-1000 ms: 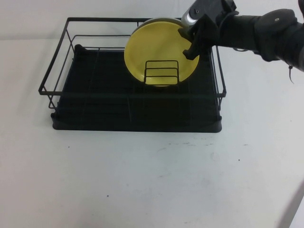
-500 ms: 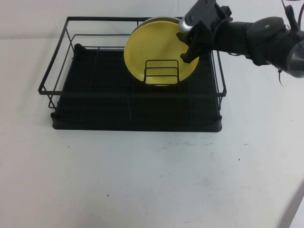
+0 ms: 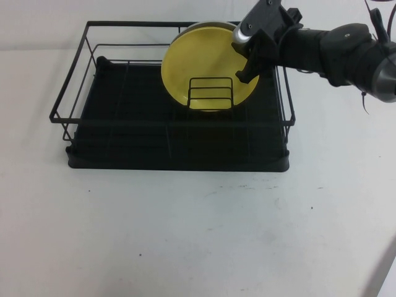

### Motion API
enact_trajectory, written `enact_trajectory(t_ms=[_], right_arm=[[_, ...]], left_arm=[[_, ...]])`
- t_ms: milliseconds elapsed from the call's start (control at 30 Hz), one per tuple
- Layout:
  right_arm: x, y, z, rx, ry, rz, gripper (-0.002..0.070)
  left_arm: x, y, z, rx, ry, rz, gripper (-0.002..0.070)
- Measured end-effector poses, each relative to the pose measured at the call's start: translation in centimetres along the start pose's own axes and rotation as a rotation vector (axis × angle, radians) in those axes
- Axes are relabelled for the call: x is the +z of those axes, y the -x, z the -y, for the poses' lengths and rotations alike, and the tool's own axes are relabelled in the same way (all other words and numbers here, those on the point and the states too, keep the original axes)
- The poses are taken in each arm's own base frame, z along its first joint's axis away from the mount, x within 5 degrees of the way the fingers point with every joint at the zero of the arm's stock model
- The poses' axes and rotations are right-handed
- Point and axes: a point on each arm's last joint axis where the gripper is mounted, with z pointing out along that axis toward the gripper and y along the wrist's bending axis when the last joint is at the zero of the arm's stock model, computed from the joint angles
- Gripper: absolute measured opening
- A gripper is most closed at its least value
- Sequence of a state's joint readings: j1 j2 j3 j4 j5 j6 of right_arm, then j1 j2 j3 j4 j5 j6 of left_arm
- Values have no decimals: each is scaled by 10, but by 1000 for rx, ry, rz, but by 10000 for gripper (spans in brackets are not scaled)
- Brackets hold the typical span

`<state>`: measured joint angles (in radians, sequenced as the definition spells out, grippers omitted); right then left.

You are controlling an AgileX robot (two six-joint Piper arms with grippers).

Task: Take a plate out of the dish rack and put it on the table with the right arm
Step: Grasp the plate from the shelf

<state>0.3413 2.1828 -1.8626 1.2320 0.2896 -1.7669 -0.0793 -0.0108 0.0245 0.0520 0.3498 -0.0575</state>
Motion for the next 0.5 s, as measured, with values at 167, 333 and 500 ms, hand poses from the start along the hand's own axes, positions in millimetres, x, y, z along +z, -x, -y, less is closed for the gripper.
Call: enact_trajectory(t_ms=[167, 333, 500], right_arm=[[2, -3, 1, 4, -24, -9, 38], [3, -5, 1, 5, -28, -13, 13], [-5, 6, 6, -4, -41, 7, 11]], left_arm=[[0, 0, 0, 0, 0, 0, -4], [0, 0, 0, 0, 0, 0, -4], [0, 0, 0, 0, 0, 0, -4]])
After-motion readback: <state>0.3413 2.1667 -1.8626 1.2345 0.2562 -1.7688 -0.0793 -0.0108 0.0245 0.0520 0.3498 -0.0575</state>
